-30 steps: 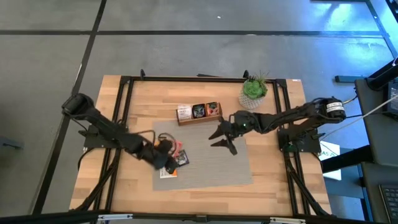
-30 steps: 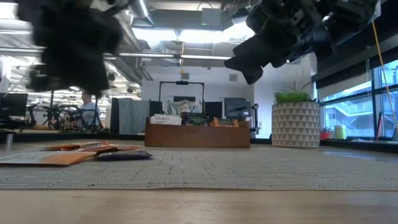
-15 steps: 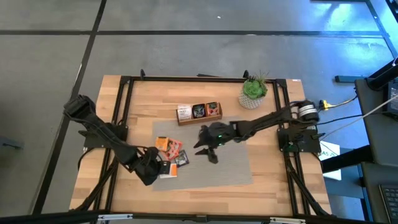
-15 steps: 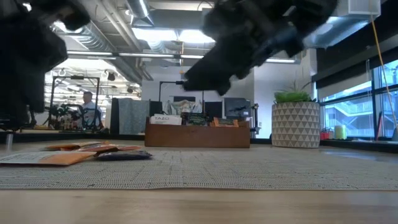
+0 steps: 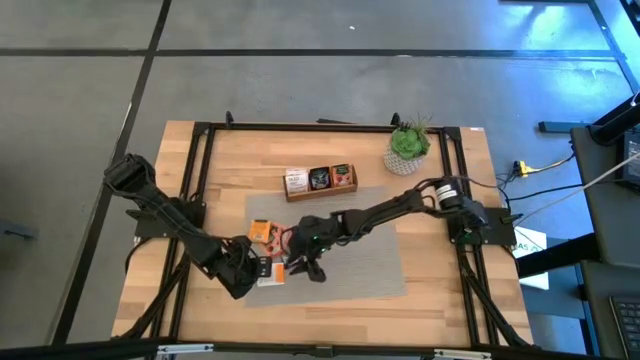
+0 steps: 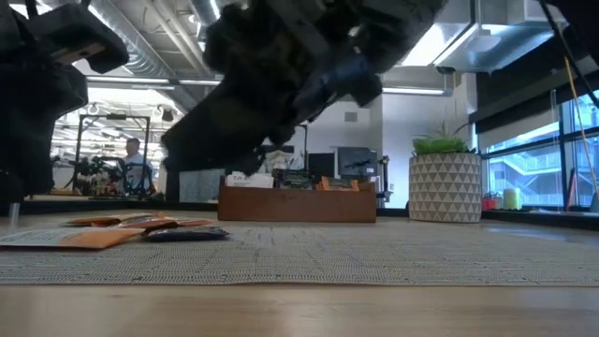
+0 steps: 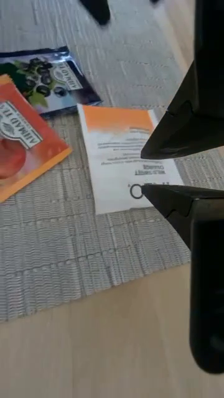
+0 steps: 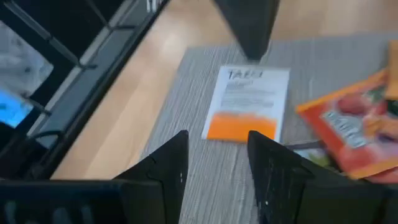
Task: Pick & Place Tea
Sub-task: Put the white tea bag into the left section of the wooden organizer
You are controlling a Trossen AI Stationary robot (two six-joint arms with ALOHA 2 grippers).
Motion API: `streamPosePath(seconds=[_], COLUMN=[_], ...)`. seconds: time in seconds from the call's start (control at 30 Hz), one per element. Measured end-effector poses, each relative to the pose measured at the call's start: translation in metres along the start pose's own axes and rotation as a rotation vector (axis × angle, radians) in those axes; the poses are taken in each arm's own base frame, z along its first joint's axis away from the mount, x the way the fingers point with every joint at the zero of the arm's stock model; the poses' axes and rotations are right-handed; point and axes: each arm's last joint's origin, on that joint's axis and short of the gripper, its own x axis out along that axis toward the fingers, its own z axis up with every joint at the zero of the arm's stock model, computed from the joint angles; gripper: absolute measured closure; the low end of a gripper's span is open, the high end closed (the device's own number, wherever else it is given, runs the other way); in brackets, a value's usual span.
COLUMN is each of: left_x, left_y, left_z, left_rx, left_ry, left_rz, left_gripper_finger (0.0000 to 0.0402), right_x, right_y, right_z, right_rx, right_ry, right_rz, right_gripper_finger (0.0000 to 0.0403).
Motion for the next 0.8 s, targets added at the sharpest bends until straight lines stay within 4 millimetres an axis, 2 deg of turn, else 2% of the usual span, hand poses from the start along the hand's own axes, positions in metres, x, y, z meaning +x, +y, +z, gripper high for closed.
streamPosePath(seconds=[0.17,0.33,0.6,0.8], left_x=[-0.002,-0.002,-0.002,-0.002], left_y=[0.002,0.003,0.002,0.002], left_z=[-0.004,-0.005,-0.005,-0.005], left_rx=[0.001,0.002,0.001,0.001], left_ry=[0.016,0.021,0.02,0.02], left_rz=[-0.007,-0.008,-0.009,-0.01], left_gripper_finger=[0.0329,0.0329,0.0329,0.0329], right_x=[0.026,0.042,0.046,0.049], right_y=[0.0,-0.003,-0.005,-0.009], right_z=[-0.002,-0.004,0.002,-0.005], right_rx=[-0.004,0.008,-0.013,-0.016], right_ry=[0.041,0.059,0.046,0.087], right_rz=[0.01,0.007,0.005,-0.069], right_gripper_finger=[0.0237,0.0237,0.0237,0.0237])
